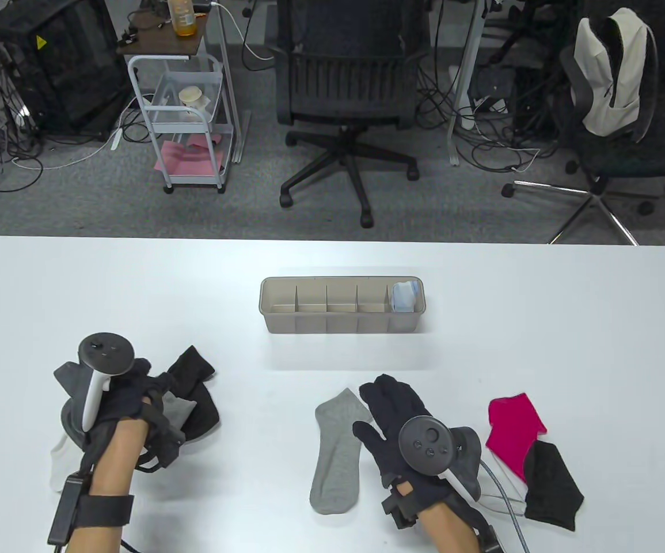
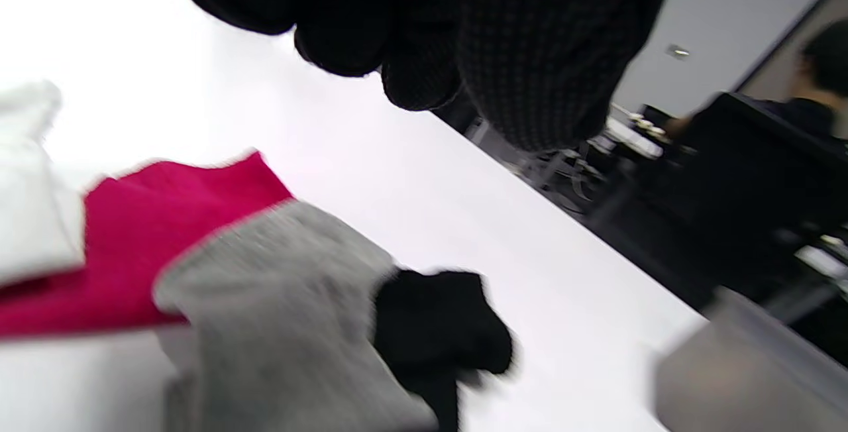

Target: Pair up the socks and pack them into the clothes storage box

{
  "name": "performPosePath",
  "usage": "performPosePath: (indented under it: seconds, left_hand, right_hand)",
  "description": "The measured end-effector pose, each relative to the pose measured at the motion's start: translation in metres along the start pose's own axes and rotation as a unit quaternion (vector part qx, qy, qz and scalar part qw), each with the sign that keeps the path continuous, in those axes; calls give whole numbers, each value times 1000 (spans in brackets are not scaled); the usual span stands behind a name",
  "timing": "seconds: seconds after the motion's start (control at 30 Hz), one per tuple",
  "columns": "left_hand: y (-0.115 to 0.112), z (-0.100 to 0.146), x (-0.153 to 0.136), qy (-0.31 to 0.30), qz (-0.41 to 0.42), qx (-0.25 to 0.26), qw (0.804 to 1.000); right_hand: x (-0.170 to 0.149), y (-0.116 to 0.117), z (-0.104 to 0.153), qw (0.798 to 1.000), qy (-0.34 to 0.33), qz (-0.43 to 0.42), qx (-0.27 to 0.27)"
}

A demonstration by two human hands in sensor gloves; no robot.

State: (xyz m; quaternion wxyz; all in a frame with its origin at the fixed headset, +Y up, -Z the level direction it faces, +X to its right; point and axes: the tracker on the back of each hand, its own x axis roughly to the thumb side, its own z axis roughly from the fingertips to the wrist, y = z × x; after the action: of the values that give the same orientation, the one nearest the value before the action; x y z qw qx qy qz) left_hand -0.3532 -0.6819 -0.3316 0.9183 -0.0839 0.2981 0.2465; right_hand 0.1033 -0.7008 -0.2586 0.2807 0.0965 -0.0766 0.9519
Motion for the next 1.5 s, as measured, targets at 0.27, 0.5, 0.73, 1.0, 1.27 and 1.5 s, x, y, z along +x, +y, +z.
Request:
performPosePath:
  seconds: [0.27,0.5,0.73,1.0,1.27,1.5]
  left_hand:
    - [-17,-42,-25,85,-81,-16,993]
    - [-40,-51,-30,85,-118,-25,989]
    - [-56,-57,-33,95,-152,-13,984]
    - [-64,-59,-38,71,-128,-2,989]
    - [-38,-32,-24,9,-74,-13,997]
    - [-2,15,-2,-74,-34,-8,997]
  right_hand:
    - [-1,0,0,1000,2,-4,4]
    - [-2,-1,0,1000,7,-2,7]
    - [-2,0,0,1000,6,-1,11]
    - [-2,0,-1,1000,6,-1,10]
    - [-3,0,-2,1000,10,-7,12]
    - [-1,3,-1,1000,8,-20,19]
